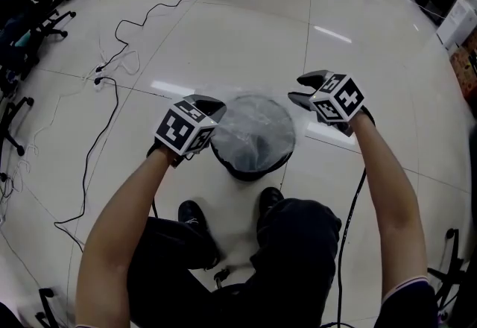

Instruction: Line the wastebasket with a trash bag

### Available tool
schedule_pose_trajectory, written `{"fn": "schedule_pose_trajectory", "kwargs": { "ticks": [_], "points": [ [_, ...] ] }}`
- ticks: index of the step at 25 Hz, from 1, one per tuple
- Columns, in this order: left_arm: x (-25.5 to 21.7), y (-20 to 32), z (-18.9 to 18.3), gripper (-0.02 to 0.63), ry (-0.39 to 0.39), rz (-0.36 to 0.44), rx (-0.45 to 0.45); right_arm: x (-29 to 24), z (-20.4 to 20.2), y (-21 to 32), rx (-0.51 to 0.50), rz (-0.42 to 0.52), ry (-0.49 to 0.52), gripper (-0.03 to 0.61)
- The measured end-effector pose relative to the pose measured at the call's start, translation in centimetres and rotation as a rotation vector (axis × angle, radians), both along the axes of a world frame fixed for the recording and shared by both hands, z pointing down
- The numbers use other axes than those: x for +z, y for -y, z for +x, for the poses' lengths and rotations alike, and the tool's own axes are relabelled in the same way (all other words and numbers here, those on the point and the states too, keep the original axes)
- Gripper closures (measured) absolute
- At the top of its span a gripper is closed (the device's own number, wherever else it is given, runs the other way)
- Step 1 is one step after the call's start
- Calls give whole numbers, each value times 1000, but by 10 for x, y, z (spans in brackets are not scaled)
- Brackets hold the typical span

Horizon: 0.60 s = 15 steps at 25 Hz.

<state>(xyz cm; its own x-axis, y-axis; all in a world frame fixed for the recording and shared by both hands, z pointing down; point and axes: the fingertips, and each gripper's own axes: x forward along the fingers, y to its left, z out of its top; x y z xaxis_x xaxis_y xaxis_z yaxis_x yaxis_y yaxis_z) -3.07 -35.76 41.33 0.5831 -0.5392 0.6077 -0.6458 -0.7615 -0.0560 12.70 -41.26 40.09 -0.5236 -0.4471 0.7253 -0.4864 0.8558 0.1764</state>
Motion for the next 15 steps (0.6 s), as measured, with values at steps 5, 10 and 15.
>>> {"fn": "schedule_pose_trajectory", "kwargs": {
  "ticks": [5, 10, 15],
  "points": [
    [5, -1, 3, 601, -10, -11, 3, 24, -1, 14, -27, -65, -70, 350],
    [11, 4, -3, 601, -5, -16, 6, 38, -4, 13, -61, -88, -108, 505],
    [10, 5, -9, 601, 1, -10, -9, 23, -9, 3, -81, -43, -71, 577]
  ]
}}
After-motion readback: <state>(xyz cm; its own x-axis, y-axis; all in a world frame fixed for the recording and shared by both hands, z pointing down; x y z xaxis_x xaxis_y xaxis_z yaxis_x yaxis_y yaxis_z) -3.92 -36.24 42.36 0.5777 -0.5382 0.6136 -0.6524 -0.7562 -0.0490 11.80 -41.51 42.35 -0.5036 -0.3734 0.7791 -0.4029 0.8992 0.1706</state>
